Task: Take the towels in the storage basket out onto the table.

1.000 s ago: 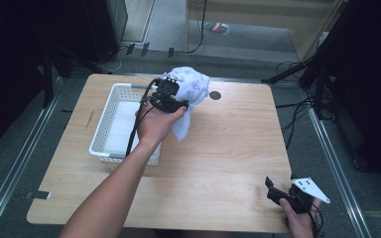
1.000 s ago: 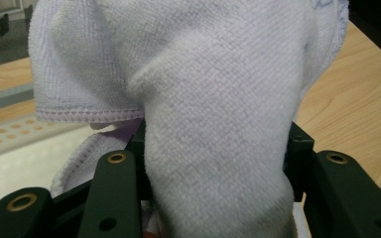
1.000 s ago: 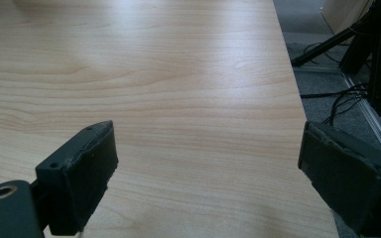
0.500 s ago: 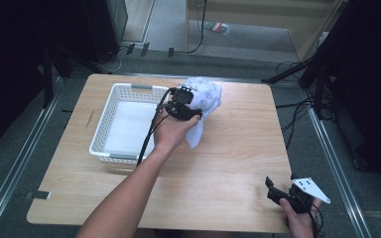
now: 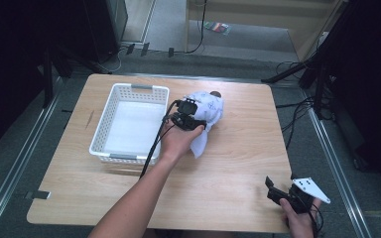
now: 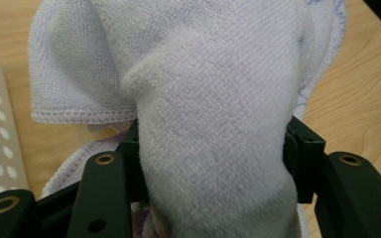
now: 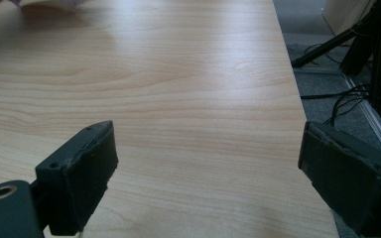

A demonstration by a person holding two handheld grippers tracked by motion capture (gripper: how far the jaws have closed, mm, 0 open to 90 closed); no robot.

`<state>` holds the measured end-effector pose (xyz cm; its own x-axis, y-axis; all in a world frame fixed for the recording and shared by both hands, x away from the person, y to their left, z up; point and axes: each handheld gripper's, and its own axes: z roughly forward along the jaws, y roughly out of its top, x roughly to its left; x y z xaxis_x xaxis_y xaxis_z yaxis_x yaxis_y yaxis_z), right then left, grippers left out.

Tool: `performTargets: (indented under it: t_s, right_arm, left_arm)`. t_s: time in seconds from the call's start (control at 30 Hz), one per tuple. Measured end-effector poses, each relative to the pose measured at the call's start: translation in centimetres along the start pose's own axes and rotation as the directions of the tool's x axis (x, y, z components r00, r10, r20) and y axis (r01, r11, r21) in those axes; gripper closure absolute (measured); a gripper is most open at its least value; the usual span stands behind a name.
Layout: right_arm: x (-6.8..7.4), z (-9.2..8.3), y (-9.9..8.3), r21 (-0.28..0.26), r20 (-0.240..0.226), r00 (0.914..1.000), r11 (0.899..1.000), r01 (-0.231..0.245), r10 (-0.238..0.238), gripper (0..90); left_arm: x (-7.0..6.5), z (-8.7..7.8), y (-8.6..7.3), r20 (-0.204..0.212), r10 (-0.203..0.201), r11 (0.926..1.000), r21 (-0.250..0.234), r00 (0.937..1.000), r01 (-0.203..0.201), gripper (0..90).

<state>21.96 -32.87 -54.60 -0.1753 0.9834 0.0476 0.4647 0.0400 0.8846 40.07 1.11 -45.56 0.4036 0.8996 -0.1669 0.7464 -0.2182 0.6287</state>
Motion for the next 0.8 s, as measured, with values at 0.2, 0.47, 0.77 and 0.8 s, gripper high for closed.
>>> performTargets:
  t_s: [0.2,0.47,0.77,0.8]
  right_arm:
    - [0.0,0.0,0.0,-0.002,0.002,1.0,1.0,0.0,0.0,8.3]
    - [0.0,0.0,0.0,-0.001,-0.001,1.0,1.0,-0.001,0.001,8.3]
    - [0.0,0.0,0.0,-0.001,0.002,1.0,1.0,-0.001,0.001,8.3]
    - [0.0,0.0,0.0,-0.001,0.002,1.0,1.0,-0.001,0.001,8.3]
  left_arm:
    - [-0.6,1.4,-1.1,0.004,0.024,0.9992,0.032,0.9997,-0.024,42.8]
    - [-0.5,1.4,-1.1,0.049,-0.003,0.9985,0.056,0.9988,0.0,20.0]
    - [-0.5,0.3,-0.8,0.07,0.025,0.9985,0.047,0.9972,-0.029,0.0]
    - [-0.3,0.1,-0.7,0.068,0.032,0.9986,0.041,0.9972,-0.035,0.0]
